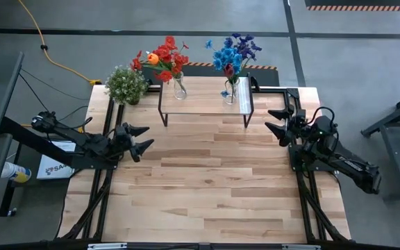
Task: Pick and place flowers into a vace then onto a shelf
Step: Return to Home Position
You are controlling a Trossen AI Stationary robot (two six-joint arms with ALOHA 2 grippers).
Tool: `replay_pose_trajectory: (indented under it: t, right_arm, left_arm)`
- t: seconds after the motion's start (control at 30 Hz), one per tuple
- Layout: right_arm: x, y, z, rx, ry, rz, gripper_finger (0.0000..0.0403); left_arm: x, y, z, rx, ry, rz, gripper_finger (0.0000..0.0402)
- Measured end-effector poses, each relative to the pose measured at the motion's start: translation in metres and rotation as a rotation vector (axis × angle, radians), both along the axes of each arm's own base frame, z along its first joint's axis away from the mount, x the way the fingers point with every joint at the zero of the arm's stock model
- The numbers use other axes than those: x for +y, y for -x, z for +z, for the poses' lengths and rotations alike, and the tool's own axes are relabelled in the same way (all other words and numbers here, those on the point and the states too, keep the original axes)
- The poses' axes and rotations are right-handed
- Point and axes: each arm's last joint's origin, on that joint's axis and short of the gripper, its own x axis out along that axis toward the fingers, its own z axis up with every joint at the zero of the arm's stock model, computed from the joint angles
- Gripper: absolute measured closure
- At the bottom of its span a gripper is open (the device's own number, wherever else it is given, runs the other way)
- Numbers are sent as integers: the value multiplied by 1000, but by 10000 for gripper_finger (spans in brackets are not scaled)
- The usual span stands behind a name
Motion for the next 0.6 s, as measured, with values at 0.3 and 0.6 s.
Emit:
replay_pose_trajectory:
  t: [0.3,0.6]
  right_arm:
    - [-2,0,-1,25,23,-64,75]
    - [-8,-9,-5,89,15,-76,75]
  left_arm:
    - [2,1,-1,5,4,70,25]
    - [13,-4,-3,17,16,72,25]
